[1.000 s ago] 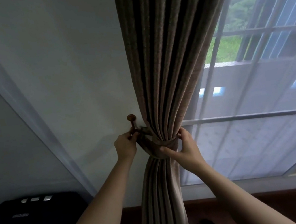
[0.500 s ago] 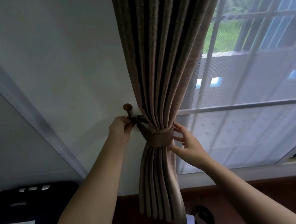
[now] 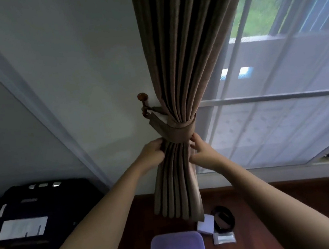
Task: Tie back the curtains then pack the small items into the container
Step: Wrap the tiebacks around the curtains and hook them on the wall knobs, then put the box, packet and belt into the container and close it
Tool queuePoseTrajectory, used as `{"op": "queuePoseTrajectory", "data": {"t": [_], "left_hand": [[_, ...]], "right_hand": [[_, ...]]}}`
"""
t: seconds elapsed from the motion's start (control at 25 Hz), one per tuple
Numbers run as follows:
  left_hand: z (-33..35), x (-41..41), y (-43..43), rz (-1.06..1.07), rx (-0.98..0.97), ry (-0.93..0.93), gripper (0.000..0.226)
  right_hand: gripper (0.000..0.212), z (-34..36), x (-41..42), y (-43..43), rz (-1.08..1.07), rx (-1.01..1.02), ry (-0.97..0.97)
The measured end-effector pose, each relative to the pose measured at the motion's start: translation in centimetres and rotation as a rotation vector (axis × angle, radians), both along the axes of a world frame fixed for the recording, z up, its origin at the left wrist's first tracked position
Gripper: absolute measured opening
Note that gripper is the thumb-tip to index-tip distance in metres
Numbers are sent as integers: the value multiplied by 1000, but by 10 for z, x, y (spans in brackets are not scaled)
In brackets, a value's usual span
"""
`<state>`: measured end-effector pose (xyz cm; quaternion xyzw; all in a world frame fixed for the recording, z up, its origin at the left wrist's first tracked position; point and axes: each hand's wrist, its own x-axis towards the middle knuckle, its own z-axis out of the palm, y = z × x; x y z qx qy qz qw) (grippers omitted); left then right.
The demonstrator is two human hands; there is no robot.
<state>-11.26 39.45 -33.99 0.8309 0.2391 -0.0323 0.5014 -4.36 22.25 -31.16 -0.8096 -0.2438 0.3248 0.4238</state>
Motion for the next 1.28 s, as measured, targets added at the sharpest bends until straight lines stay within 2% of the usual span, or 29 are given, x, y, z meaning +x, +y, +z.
{"op": "queuePoseTrajectory", "data": {"t": [0.04,0.16,0.32,0.44,0.56,0.68,0.84,0.92,1.0,1.28], "left_hand": [[2,-9,-1,-50,62,-33,30],[-3,-31,2,-22,165,-136,31],[-14,-41,1,18,214,-142,16],[-15,-36,-7,59,195,-170,31],[-20,-29,-26,100,207,-166,42],[-30,-24,-42,236,233,-151,54],[-48,-46,-86,545,214,-54,65],[-60,-66,-111,597,161,41,64],[-72,-84,-128,563,151,138,62],[-133,-134,-174,338,257,326,58]], "right_hand": [[85,-1,1,5,4,9,23],[80,-7,3,20,88,25,70],[80,-15,0,32,139,70,67],[84,-25,3,25,126,90,23],[88,-33,12,5,127,119,75],[85,-45,24,-12,191,168,70],[83,-66,29,-35,240,111,-15],[74,-80,21,-51,255,79,-42],[69,-96,9,-66,274,30,-74],[74,-169,-48,-136,215,-169,-76]]}}
